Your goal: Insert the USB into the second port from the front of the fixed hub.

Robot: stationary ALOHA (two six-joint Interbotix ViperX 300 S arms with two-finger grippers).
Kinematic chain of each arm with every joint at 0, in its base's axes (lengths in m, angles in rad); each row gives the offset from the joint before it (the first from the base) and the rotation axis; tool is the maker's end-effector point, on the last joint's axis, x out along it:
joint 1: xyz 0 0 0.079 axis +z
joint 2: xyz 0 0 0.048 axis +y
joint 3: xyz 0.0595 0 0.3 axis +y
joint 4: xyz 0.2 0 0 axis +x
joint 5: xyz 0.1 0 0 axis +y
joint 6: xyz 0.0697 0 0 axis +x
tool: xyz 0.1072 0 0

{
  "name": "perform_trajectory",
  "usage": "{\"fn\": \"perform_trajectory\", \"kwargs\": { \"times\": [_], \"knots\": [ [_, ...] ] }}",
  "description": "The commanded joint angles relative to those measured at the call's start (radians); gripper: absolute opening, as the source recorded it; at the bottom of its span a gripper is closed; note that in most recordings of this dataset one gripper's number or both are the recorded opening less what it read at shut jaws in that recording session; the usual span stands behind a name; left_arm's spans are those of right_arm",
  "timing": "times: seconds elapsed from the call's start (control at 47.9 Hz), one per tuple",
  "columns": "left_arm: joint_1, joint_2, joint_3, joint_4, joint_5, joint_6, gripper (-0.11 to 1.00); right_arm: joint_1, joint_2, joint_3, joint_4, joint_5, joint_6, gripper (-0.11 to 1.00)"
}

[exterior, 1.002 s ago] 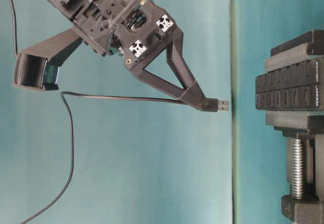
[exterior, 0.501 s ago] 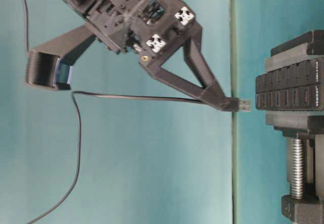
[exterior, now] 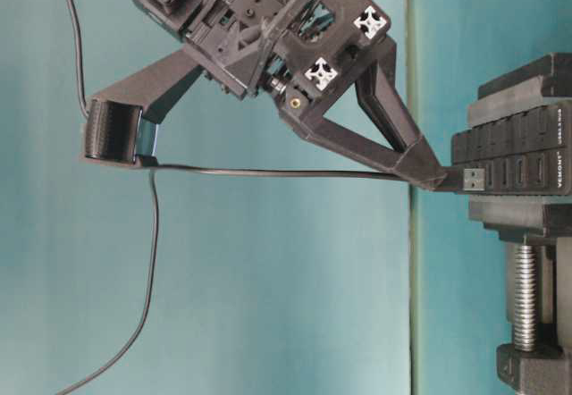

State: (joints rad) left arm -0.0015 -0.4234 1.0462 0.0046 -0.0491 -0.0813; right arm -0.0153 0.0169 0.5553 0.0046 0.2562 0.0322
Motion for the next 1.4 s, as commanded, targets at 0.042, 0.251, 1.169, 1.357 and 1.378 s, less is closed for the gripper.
{"fn": "perform_trajectory", "kwargs": {
  "times": [0.042, 0.251, 1.169, 1.357, 1.378],
  "knots": [
    [0.000, -0.005, -0.021, 0.002, -0.009, 0.000, 0.00, 0.003, -0.009, -0.005, 0.002, -0.005, 0.008, 0.07],
    [0.000, -0.002, -0.021, 0.002, -0.009, 0.000, 0.00, 0.006, 0.002, -0.005, 0.003, -0.005, 0.009, 0.07],
    [0.000, 0.018, -0.026, 0.000, -0.025, 0.000, 0.00, 0.011, 0.023, -0.003, 0.002, -0.008, 0.008, 0.07],
    [0.000, 0.018, -0.026, 0.000, -0.025, 0.000, 0.00, 0.012, 0.026, -0.005, 0.002, -0.003, 0.008, 0.07],
    [0.000, 0.017, -0.026, 0.002, -0.025, 0.000, 0.00, 0.014, 0.026, -0.005, 0.002, -0.002, 0.008, 0.07]
  ]
}}
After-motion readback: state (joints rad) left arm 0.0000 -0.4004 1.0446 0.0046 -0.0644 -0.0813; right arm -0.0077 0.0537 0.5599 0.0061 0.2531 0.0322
